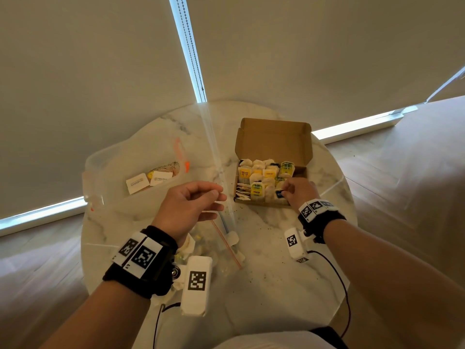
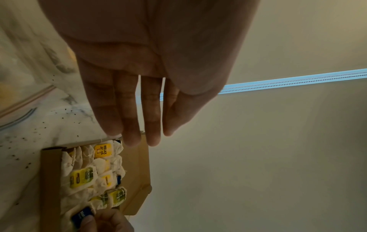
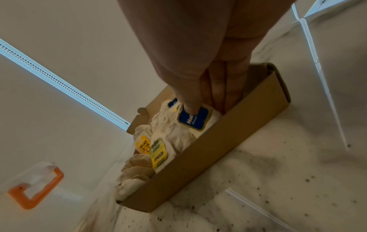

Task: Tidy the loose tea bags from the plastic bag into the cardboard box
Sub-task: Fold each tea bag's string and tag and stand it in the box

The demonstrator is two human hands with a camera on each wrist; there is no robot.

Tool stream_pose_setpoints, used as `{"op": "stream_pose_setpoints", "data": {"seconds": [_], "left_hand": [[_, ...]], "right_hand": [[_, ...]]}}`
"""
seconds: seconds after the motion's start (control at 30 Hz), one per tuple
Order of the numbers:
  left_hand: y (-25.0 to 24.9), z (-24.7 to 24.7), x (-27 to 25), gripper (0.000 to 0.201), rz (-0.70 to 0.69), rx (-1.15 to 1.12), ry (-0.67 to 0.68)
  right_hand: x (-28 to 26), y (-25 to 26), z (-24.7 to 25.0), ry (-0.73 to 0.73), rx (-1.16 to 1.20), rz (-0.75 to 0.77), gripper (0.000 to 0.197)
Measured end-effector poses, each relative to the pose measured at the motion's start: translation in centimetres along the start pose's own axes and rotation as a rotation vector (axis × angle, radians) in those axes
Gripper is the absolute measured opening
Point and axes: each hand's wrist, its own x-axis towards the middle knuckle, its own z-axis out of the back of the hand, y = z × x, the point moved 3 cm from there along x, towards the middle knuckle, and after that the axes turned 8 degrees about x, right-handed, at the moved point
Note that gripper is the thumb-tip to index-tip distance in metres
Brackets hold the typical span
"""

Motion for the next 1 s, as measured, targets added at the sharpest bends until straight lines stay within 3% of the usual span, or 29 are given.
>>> {"op": "stream_pose_setpoints", "data": {"seconds": [0.4,0.6,0.7,0.8,0.9,0.93,1.0], "left_hand": [[0.2,0.9,0.3,0.013,-0.004,0.013,-0.015],[0.6,2.9,0.5,0.013,-0.001,-0.006,-0.051],[2.0,4.0,0.9,0.013,0.012,0.131,-0.033],[3.8,3.1,1.6,0.014,0.017,0.565,0.118],[6.2,1.4,2.4,0.034,0.002,1.046,0.309],[7.0,1.3,2.7,0.037,-0.002,1.136,0.312],[7.5,2.5,3.1,0.027,-0.007,1.077,0.16]], "right_hand": [[1.9,-1.3,-0.8,-0.092,-0.112,-0.267,0.03],[2.3,-1.1,-0.5,-0.104,-0.115,-0.255,0.021],[1.3,0.0,0.3,-0.138,-0.104,-0.167,0.02],[-0.7,2.3,0.4,-0.15,-0.005,0.033,0.014],[-3.4,5.3,-1.6,0.068,0.005,0.283,0.009],[-4.3,6.2,-2.5,0.137,0.004,0.336,0.009],[-5.7,7.4,-4.1,0.24,-0.006,0.363,0.011]]}}
